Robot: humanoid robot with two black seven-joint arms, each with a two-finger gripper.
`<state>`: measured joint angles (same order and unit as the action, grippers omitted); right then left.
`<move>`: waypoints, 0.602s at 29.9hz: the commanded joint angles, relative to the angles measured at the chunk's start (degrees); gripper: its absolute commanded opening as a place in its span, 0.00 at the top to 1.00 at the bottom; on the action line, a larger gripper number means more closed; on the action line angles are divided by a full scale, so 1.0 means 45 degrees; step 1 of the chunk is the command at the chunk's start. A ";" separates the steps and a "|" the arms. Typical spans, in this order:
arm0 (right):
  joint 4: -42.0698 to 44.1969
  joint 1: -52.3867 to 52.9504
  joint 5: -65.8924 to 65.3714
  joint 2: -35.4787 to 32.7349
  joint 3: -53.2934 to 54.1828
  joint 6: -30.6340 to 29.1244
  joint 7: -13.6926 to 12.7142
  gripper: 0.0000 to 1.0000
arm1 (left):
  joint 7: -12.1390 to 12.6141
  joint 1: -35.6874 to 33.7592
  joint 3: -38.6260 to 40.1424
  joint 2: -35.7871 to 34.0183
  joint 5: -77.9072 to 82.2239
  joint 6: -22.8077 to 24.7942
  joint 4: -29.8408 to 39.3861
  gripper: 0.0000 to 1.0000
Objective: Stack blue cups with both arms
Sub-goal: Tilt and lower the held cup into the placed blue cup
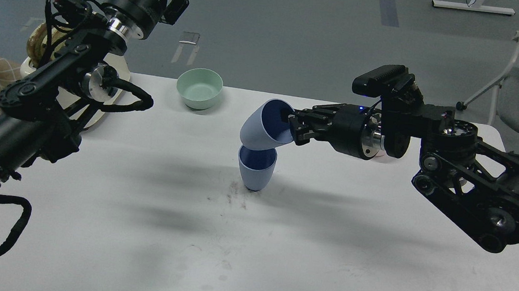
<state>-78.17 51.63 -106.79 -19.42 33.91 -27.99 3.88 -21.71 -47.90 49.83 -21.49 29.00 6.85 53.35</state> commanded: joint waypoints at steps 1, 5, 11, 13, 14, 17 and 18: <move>0.0163 -0.0009 0.0000 0.0156 -0.0250 -0.0002 -0.0004 1.00 | 0.0001 -0.0001 0.0000 -0.0009 0.0000 0.0001 0.0000 0.02; 0.0202 -0.0009 -0.0020 0.0234 -0.0289 -0.0002 -0.0023 1.00 | 0.0001 -0.0001 0.0000 -0.0029 -0.0019 0.0001 0.0000 0.02; 0.0261 -0.0360 -0.0352 0.0214 -0.0289 -0.0002 -0.0024 1.00 | 0.0001 -0.0001 0.0000 -0.0048 -0.0020 0.0001 0.0000 0.02; 0.0261 -0.0438 -0.0352 0.0214 -0.0289 -0.0002 -0.0023 1.00 | -0.0019 -0.0001 0.0000 -0.0048 -0.0020 0.0001 -0.0019 0.02; 0.0261 -0.0477 -0.0371 0.0214 -0.0289 -0.0002 -0.0023 1.00 | -0.0019 -0.0001 0.0000 -0.0048 -0.0020 0.0001 -0.0019 0.02; 0.0280 -0.0517 -0.0372 0.0253 -0.0289 -0.0002 -0.0023 1.00 | -0.0019 -0.0001 0.0000 -0.0068 -0.0020 0.0001 0.0000 0.02; 0.0280 -0.0517 -0.0372 0.0253 -0.0289 -0.0002 -0.0023 1.00 | -0.0019 -0.0001 0.0000 -0.0068 -0.0020 0.0001 0.0000 0.02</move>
<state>-76.98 49.41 -108.44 -18.43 32.60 -28.01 3.76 -21.79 -47.90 49.83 -21.72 28.92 6.86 53.31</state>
